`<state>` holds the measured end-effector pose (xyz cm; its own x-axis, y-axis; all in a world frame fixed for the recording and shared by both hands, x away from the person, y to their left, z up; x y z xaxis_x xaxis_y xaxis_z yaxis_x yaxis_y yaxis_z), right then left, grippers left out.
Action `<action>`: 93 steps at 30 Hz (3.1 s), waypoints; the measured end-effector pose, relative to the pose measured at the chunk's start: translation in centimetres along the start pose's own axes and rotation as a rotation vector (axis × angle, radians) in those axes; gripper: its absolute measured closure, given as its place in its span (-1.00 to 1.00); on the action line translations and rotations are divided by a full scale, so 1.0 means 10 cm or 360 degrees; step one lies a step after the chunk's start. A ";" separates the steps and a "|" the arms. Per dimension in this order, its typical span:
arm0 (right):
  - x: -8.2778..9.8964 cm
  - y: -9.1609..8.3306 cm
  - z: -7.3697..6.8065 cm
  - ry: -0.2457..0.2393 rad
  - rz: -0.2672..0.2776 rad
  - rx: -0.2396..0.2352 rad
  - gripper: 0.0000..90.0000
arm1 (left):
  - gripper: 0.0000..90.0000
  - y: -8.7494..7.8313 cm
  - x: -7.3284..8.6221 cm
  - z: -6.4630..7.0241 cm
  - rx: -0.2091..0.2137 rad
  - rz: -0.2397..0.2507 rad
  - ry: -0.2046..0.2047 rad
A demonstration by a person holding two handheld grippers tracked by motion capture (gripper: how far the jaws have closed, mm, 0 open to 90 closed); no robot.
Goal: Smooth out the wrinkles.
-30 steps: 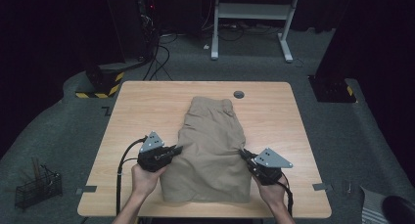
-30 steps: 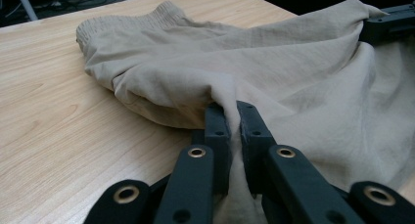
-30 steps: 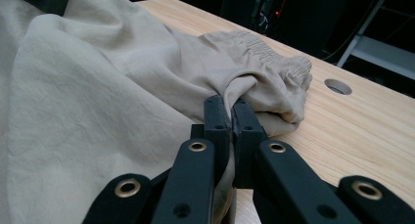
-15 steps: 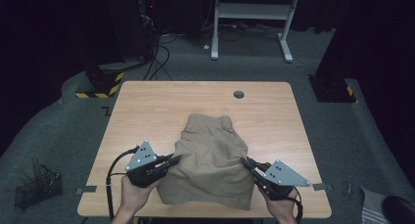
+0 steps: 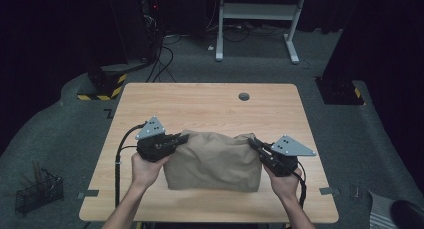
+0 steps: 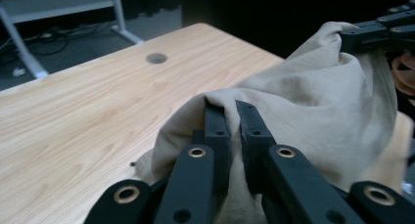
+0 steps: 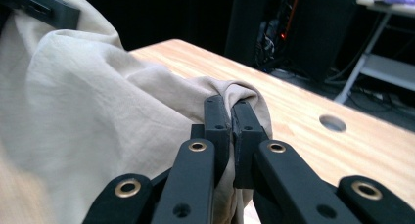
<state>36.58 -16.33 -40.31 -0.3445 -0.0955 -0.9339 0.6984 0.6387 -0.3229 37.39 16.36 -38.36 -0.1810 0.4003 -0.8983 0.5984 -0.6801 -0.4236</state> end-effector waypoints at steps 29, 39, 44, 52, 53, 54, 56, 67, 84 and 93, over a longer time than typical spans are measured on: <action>-0.09 0.21 0.13 0.0079 -0.0106 0.0008 0.96 | 0.90 0.30 0.04 -0.28 0.0018 -0.0142 -0.0139; 0.13 0.54 0.38 0.0156 -0.0218 0.0094 0.96 | 0.90 0.56 0.25 -0.44 -0.0003 -0.0249 -0.0196; 0.19 0.59 0.41 0.0150 -0.0256 0.0122 0.96 | 0.90 0.62 0.31 -0.46 -0.0008 -0.0279 -0.0207; 0.34 0.68 0.49 0.0189 -0.0311 0.0152 0.96 | 0.90 0.71 0.44 -0.49 0.0013 -0.0281 -0.0263; 0.36 0.69 0.50 0.0189 -0.0315 0.0155 0.96 | 0.90 0.72 0.45 -0.49 0.0011 -0.0284 -0.0266; 0.38 0.70 0.50 0.0184 -0.0320 0.0158 0.96 | 0.90 0.72 0.46 -0.49 0.0006 -0.0289 -0.0263; 0.40 0.72 0.50 0.0190 -0.0321 0.0160 0.96 | 0.90 0.73 0.48 -0.48 -0.0019 -0.0300 -0.0240; 0.47 0.76 0.52 0.0189 -0.0332 0.0184 0.95 | 0.89 0.79 0.52 -0.45 -0.0071 -0.0334 -0.0149; 0.63 0.90 0.59 0.0262 -0.0395 0.0188 0.95 | 0.88 0.92 0.74 -0.53 -0.0029 -0.0329 -0.0279; 0.70 0.98 0.60 0.0257 -0.0454 0.0215 0.94 | 0.88 0.98 0.82 -0.53 -0.0030 -0.0381 -0.0263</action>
<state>44.80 -15.33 -50.97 -0.6249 -0.1269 -0.7703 0.6327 0.4957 -0.5950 45.86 16.23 -49.21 -0.4424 0.4414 -0.7806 0.5377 -0.5660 -0.6248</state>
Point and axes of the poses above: each handheld gripper's, and its own axes: y roughly forward along the jaws, x roughly out of its underside, z roughly to its right, the point moved 3 cm from there along y, roughly forward along the jaws, and after that the axes turned 13 degrees about y, right-handed, at the moved point
